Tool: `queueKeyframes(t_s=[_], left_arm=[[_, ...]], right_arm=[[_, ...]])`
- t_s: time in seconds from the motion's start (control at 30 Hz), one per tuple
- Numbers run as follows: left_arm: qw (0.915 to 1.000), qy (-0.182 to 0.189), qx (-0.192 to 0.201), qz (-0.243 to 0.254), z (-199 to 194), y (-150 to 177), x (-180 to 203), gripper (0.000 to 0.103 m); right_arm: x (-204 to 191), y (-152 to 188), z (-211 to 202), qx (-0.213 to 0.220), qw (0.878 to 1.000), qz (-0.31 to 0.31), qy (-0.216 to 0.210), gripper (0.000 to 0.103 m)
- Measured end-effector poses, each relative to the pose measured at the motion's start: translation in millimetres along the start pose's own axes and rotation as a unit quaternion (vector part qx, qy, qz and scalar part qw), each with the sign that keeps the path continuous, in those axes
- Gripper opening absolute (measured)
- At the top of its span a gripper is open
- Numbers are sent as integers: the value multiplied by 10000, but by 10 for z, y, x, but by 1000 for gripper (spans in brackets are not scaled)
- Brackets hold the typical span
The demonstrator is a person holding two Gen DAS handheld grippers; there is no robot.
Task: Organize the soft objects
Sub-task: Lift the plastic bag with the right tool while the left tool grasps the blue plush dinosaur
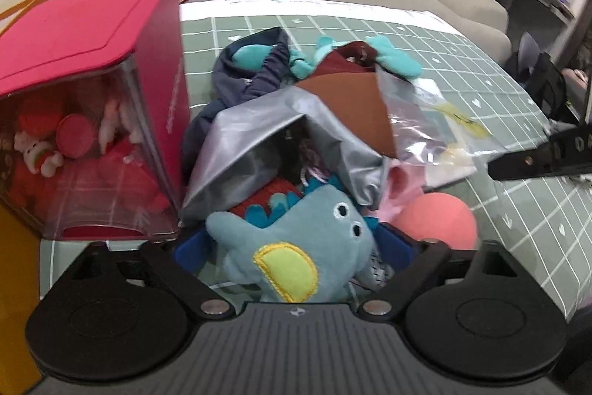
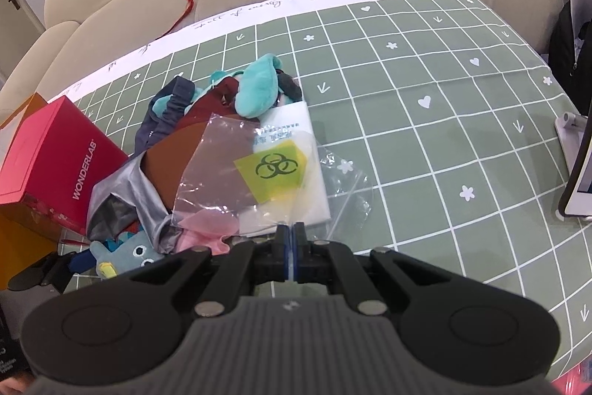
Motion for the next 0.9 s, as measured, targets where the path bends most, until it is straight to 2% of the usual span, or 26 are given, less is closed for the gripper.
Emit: queueKeyframes(t_s=[0.03,0.17,0.37,0.6,0.7,0.83,0.9], left_arm=[[10000,85,-2,-1,-19,-8,14,91],[9991,128,-177,-372,-51,-50,-55,81],[9939,101,-550,-946,-117,-101,-163,72],[9944,42,-685,-801,-415,-248,-90,68],[9944,76,-622,-851,-552,-367,-93,51],[9954,193,-397,-850,-710,-496,-122,51],[9963,72,-507,-685,-673,-459,-127,51]], right_arm=[[-12,-1,-8,18,10000,-18,-44,0],[-95,-23,-85,172,9993,-191,-253,0],[-146,-53,-156,223,9989,-268,-313,0],[-204,-150,-331,447,9981,-289,-295,0],[-272,-187,-448,604,9971,-334,-312,0],[-337,-215,-518,680,9967,-342,-291,0],[-352,-215,-504,663,9969,-325,-255,0]])
Point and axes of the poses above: each gripper's, at about its wrist camera, not at the fingertips, and z roughly the way its jaws point, x to its right, y to its underside, the point moved 1 cm from there along z, roughly the way its jaws point, and after that the axes turned 15 degrees about x, right-handed, at the moved point
